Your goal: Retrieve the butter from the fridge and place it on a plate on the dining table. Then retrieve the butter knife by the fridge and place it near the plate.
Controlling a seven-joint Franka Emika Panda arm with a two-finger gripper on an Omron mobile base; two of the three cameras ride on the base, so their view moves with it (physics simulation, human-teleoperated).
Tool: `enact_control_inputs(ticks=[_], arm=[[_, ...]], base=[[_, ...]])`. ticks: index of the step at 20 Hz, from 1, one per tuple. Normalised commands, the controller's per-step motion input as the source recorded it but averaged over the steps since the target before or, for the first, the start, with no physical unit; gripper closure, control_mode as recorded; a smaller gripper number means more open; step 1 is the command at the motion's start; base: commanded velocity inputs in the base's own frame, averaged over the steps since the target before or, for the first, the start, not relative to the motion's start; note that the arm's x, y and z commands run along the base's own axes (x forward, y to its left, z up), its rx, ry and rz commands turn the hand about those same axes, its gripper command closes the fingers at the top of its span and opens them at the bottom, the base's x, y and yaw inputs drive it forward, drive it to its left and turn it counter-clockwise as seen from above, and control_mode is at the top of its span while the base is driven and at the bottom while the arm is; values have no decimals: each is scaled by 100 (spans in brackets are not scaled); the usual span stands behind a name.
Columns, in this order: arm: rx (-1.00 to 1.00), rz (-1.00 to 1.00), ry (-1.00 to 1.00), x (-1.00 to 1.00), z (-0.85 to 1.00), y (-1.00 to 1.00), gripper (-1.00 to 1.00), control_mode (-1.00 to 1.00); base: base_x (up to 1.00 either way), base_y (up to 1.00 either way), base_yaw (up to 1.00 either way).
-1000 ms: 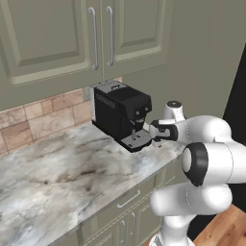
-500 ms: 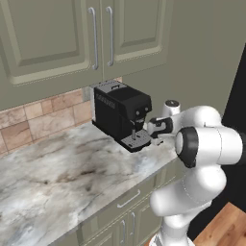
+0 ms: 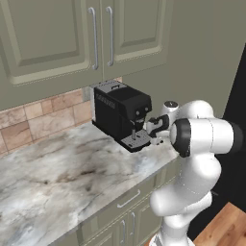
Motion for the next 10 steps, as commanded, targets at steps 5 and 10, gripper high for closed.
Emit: enact_control_inputs(ticks=[5,10], arm=[[0,0,0,34,-19,-4,-100,-100],[0,0,0,37,-21,-15,-100,-100]], base=[[0,0,0],[0,0,0]])
